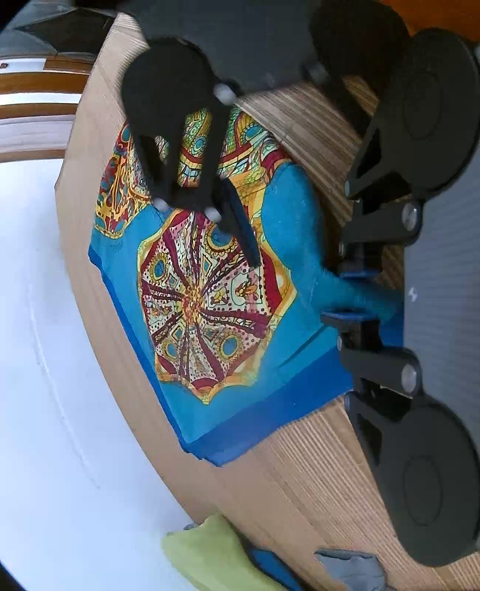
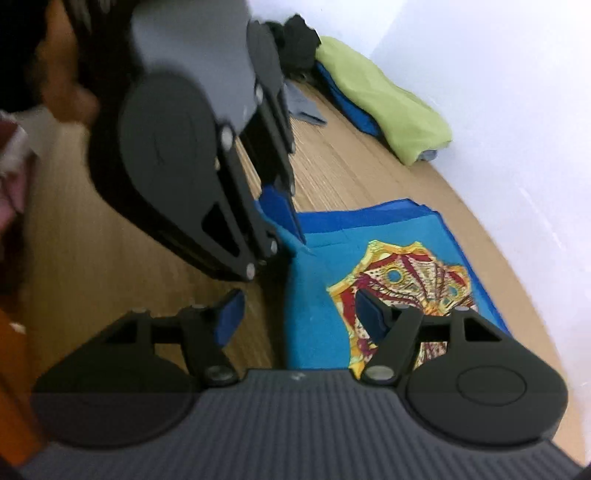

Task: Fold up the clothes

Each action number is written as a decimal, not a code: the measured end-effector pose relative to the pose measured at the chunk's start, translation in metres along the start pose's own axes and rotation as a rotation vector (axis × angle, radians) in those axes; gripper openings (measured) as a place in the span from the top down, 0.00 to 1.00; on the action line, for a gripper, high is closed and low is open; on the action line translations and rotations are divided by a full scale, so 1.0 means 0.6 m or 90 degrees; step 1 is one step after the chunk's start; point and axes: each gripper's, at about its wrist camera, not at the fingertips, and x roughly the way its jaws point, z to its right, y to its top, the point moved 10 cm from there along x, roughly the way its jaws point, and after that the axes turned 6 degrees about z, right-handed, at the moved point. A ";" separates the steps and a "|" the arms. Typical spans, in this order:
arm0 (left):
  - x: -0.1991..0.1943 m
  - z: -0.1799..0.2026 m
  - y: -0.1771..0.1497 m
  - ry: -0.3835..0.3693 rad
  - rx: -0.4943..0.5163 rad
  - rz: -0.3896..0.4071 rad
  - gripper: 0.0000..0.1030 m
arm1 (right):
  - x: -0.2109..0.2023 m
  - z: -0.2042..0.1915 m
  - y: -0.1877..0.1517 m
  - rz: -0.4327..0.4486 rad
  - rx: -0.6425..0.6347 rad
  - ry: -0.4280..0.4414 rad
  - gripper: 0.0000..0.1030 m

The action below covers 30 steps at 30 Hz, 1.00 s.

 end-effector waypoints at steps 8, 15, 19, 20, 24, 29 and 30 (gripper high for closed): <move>-0.042 -0.049 0.010 -0.029 -0.114 0.011 0.67 | 0.047 0.026 0.017 0.027 0.165 0.001 0.88; -0.038 -0.207 0.004 -0.203 -0.426 0.052 0.39 | 0.007 0.105 0.012 0.060 0.496 -0.032 0.90; 0.032 -0.293 0.012 -0.348 -0.655 0.071 0.36 | -0.002 0.119 0.019 0.073 0.538 -0.078 0.89; 0.054 -0.302 0.015 -0.361 -0.676 0.066 0.35 | -0.005 0.123 0.021 0.076 0.549 -0.089 0.89; 0.147 -0.319 0.024 -0.399 -0.765 0.014 0.35 | -0.015 0.136 0.028 0.089 0.590 -0.136 0.89; 0.162 -0.325 0.031 -0.408 -0.815 0.021 0.35 | -0.027 0.162 0.029 0.105 0.631 -0.175 0.89; 0.155 -0.329 0.030 -0.405 -0.819 0.030 0.35 | -0.030 0.168 0.029 0.109 0.636 -0.183 0.89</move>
